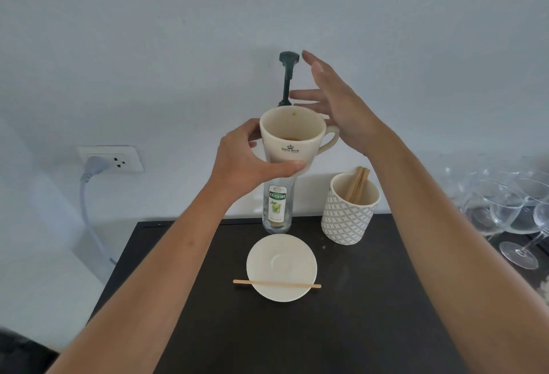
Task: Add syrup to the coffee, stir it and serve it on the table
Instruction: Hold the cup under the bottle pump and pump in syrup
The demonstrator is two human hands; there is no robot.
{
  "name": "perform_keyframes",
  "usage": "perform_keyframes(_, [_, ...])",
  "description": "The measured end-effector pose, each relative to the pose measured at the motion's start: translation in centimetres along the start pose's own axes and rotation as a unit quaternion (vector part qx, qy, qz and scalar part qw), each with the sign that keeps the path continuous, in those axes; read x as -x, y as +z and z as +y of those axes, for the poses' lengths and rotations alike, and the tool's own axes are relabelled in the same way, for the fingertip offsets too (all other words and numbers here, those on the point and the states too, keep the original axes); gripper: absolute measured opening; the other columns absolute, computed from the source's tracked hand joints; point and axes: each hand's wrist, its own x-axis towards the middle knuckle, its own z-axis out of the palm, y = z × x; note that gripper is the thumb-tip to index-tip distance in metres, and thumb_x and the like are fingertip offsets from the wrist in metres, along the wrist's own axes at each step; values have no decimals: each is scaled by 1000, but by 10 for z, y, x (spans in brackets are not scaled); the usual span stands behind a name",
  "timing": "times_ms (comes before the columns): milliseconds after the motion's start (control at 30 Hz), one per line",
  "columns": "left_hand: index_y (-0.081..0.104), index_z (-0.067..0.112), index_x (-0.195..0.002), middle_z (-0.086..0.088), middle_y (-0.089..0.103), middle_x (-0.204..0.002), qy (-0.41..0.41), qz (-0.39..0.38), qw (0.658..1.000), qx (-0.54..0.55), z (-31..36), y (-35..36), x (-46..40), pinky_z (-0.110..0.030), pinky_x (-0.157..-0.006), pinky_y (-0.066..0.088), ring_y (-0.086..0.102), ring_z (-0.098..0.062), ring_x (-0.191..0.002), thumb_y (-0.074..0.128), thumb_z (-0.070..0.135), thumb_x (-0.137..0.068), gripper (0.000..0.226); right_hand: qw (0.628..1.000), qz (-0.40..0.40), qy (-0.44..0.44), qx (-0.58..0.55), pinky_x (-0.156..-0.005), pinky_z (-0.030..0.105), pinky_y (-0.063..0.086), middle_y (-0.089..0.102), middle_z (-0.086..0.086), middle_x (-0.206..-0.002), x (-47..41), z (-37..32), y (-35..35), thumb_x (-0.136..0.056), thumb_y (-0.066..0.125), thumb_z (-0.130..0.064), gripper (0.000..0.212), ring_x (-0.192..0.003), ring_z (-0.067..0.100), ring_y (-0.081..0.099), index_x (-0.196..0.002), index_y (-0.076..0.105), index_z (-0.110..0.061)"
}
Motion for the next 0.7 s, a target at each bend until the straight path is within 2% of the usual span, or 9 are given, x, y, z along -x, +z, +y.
perform_keyframes(100, [60, 31, -122, 20, 67, -113, -14, -11, 1000, -6, -9, 5, 16, -36, -93, 55, 61, -5, -108, 91, 53, -54, 78, 999, 35, -1, -9, -103, 35, 51, 61, -1, -141, 22, 17, 5, -106, 34, -59, 51, -126, 15, 62, -155, 34, -44])
perform_keyframes(233, [59, 30, -122, 18, 66, -114, -28, -19, 999, -8, -23, 14, 38, -29, -93, 53, 60, -4, -108, 94, 42, -58, 74, 998, 58, 18, -3, -108, 29, 48, 65, -11, -134, 57, 45, 11, -102, 46, -57, 54, -124, 4, 61, -148, 50, -28])
perform_keyframes(333, [58, 34, -116, 24, 65, -106, -44, -27, 999, -4, -36, 20, 55, -26, -92, 52, 59, 3, -104, 95, 39, -55, 72, 999, 38, 32, 8, -97, 18, 48, 72, -12, -124, 85, 63, 19, -89, 52, -62, 63, -117, -4, 64, -137, 62, -23])
perform_keyframes(400, [58, 36, -115, 25, 66, -103, -60, -31, 998, -3, -45, 25, 64, -27, -91, 52, 60, 3, -103, 96, 39, -51, 74, 999, 25, 42, 17, -93, 15, 45, 74, -16, -118, 98, 76, 27, -91, 52, -61, 58, -109, -10, 64, -131, 67, -22])
perform_keyframes(533, [59, 33, -116, 23, 67, -104, -81, -42, 996, -7, -61, 35, 84, -27, -89, 52, 61, 4, -102, 97, 35, -51, 76, 998, 4, 68, -7, -107, 28, 45, 75, -9, -122, 117, 104, 42, -108, 42, -46, 43, -122, 3, 64, -124, 73, -22])
perform_keyframes(600, [58, 33, -117, 24, 66, -106, -89, -42, 995, -15, -68, 40, 93, -24, -87, 52, 61, 4, -103, 97, 39, -50, 78, 997, 2, 78, -11, -108, 24, 45, 75, -9, -122, 123, 112, 48, -110, 39, -42, 42, -122, 2, 64, -124, 73, -21])
perform_keyframes(700, [56, 35, -118, 24, 66, -106, -104, -44, 993, -42, -78, 49, 103, -25, -88, 52, 61, 4, -102, 96, 45, -48, 81, 996, -8, 86, -2, -100, 16, 46, 75, -7, -121, 130, 124, 57, -111, 38, -39, 43, -118, 2, 66, -125, 72, -17])
